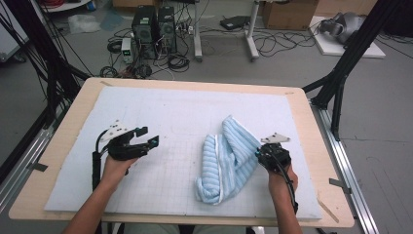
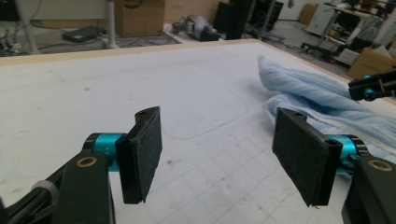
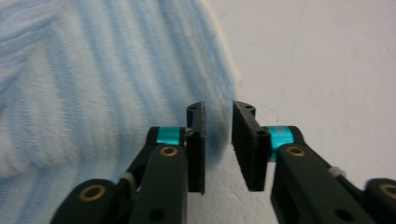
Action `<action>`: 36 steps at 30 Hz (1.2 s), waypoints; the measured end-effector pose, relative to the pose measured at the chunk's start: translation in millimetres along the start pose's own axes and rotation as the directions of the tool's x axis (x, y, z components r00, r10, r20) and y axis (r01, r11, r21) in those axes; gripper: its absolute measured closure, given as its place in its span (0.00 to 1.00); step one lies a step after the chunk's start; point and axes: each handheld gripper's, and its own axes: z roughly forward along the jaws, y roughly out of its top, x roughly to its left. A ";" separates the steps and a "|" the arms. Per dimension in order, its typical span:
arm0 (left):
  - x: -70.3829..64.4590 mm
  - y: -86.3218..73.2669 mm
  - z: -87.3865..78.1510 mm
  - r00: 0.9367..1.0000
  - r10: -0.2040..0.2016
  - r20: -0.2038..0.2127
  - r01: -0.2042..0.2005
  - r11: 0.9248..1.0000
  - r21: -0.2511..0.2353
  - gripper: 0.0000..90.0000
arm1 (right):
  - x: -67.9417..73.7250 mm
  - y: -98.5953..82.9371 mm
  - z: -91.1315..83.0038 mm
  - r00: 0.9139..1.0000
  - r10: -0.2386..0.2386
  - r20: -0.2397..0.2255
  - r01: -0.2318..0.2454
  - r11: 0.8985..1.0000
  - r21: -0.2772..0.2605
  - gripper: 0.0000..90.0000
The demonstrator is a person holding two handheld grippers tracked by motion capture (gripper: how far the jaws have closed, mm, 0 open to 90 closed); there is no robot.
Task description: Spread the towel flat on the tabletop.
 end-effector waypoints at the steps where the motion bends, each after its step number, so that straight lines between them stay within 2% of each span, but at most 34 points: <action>1: -3.4 2.2 5.3 1.000 0.004 0.011 -0.004 1.000 0.004 0.37 | -2.6 -2.6 -1.5 1.000 0.023 -0.008 -0.023 1.000 -0.020 0.73; 4: -13.7 10.0 21.9 0.999 0.015 0.049 -0.015 1.000 0.014 0.37 | -7.1 -4.7 -7.8 0.998 0.056 -0.008 -0.056 0.996 -0.072 0.65; 7: -24.8 16.8 40.3 0.997 0.024 0.078 -0.026 0.999 0.026 0.37 | -9.4 -4.3 -12.1 0.998 0.063 -0.014 -0.064 0.992 -0.110 0.61; 9: -32.0 19.3 51.1 0.997 0.032 0.074 -0.034 0.999 0.034 0.36 | -9.3 -5.3 -11.6 0.998 0.062 -0.017 -0.063 0.992 -0.111 0.57; 11: -40.7 21.2 64.9 0.995 0.037 0.090 -0.042 0.998 0.050 0.36 | -10.1 -6.3 -10.5 0.997 0.069 -0.017 -0.071 0.992 -0.109 0.50; 15: -55.8 21.9 86.8 0.991 0.045 0.128 -0.054 0.996 0.066 0.36 | -16.3 -8.4 -9.8 0.994 0.108 -0.022 -0.109 0.988 -0.109 0.44; 18: -65.1 18.1 101.7 0.988 0.044 0.146 -0.059 0.993 0.103 0.35 | -18.4 -10.3 -9.1 0.992 0.128 -0.021 -0.129 0.986 -0.105 0.42; 24: -85.7 10.6 125.4 0.980 0.050 0.191 -0.080 0.985 0.154 0.35 | -21.6 -13.1 -8.8 0.990 0.139 -0.021 -0.140 0.985 -0.103 0.42; 27: -96.5 5.0 137.0 0.976 0.062 0.210 -0.105 0.975 0.198 0.35 | -21.9 -14.0 -7.8 0.990 0.142 -0.025 -0.144 0.985 -0.097 0.42; 28: -100.4 3.0 140.7 0.975 0.074 0.211 -0.120 0.969 0.217 0.36 | -21.9 -14.1 -7.7 0.989 0.144 -0.025 -0.146 0.985 -0.097 0.42; 29: -104.4 0.8 144.4 0.974 0.094 0.209 -0.143 0.962 0.235 0.37 | -22.0 -14.0 -7.5 0.990 0.142 -0.025 -0.144 0.985 -0.096 0.42; 31: -110.9 -3.4 150.8 0.968 0.141 0.208 -0.196 0.942 0.273 0.39 | -22.0 -13.8 -7.2 0.989 0.146 -0.030 -0.148 0.984 -0.097 0.42; 34: -117.6 -8.3 158.6 0.963 0.189 0.193 -0.243 0.918 0.314 0.44 | -20.9 -13.3 -6.8 0.989 0.147 -0.035 -0.149 0.984 -0.096 0.42; 36: -121.5 -10.2 161.7 0.954 0.225 0.196 -0.279 0.904 0.324 0.53 | -20.3 -13.2 -6.2 0.989 0.145 -0.039 -0.148 0.985 -0.094 0.42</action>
